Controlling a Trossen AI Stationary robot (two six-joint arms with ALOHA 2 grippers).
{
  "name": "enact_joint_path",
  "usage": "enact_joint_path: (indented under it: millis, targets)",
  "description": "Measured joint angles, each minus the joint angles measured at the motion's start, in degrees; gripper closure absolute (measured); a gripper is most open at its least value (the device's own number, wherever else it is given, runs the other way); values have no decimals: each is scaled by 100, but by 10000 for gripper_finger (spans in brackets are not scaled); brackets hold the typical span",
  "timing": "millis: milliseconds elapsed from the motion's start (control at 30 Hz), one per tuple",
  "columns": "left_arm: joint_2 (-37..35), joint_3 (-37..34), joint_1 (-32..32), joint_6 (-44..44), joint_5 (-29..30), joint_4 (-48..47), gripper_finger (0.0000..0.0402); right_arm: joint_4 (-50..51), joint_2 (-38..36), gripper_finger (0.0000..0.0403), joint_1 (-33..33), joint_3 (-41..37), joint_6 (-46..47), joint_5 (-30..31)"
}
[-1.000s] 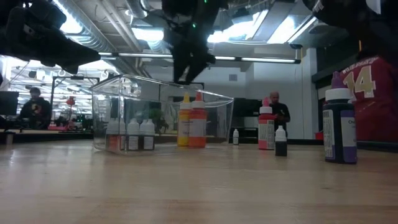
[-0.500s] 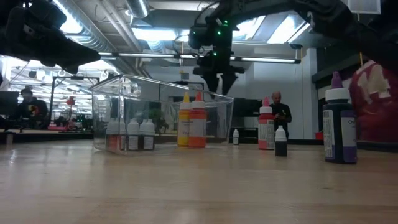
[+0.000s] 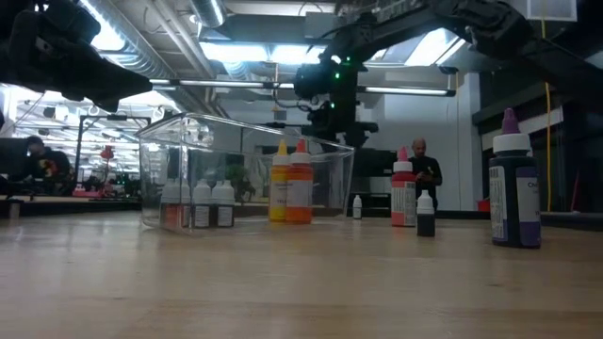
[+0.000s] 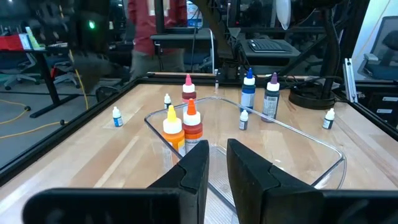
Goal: Pick & Place food coloring
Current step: Put the small blue food coloring bottle into the transparent bin
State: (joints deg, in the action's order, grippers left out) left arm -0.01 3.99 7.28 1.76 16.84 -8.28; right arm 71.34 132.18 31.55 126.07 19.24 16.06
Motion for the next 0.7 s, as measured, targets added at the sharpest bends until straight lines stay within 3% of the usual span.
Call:
enact_joint_path:
  millis: [133, 400, 700]
  targets:
    - [0, 0, 1, 0, 0, 1, 343, -404, -216, 157, -2, -655, 22, -29]
    - [0, 0, 1, 0, 1, 0, 348, -2071, -1379, 157, 0, -2556, 40, -77]
    - [0, 0, 1, 0, 0, 0, 345, -2487, -1484, 157, -8, -3560, 152, -383]
